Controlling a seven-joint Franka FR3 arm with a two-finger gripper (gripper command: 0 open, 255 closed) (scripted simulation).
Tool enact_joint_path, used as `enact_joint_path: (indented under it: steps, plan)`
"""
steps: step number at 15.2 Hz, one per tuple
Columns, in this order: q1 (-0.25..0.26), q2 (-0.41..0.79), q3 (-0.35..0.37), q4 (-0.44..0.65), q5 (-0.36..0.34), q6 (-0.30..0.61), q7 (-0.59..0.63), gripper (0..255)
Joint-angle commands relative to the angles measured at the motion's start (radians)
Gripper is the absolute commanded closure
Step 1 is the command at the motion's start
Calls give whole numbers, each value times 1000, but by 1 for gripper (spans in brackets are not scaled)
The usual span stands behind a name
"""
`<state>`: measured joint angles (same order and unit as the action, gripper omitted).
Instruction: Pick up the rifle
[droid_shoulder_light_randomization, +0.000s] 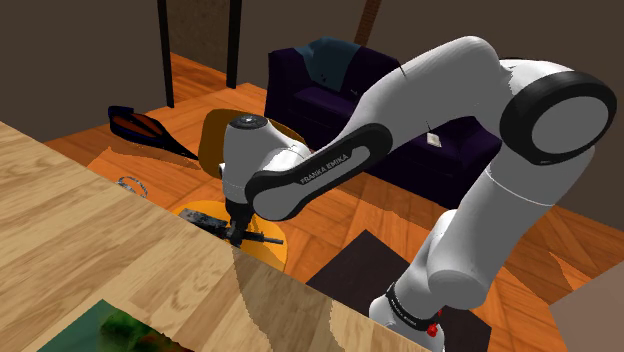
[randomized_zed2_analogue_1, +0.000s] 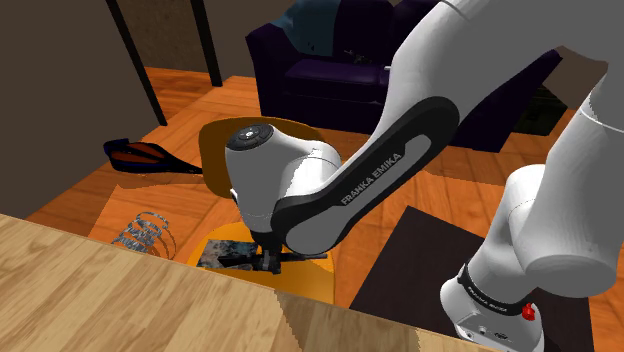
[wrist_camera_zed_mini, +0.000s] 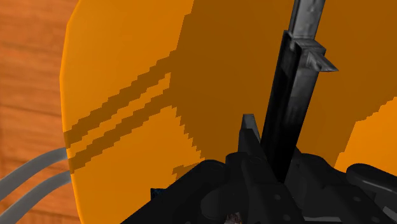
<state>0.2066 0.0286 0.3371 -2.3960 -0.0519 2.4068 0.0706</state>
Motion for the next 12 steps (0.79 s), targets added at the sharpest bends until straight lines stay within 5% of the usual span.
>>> enact_joint_path:
  steps: [1,12]
  plan:
    - [0,0,0,0,0,0,0,255]
    - [0,-90,-1,38,45,-122,-35,255]
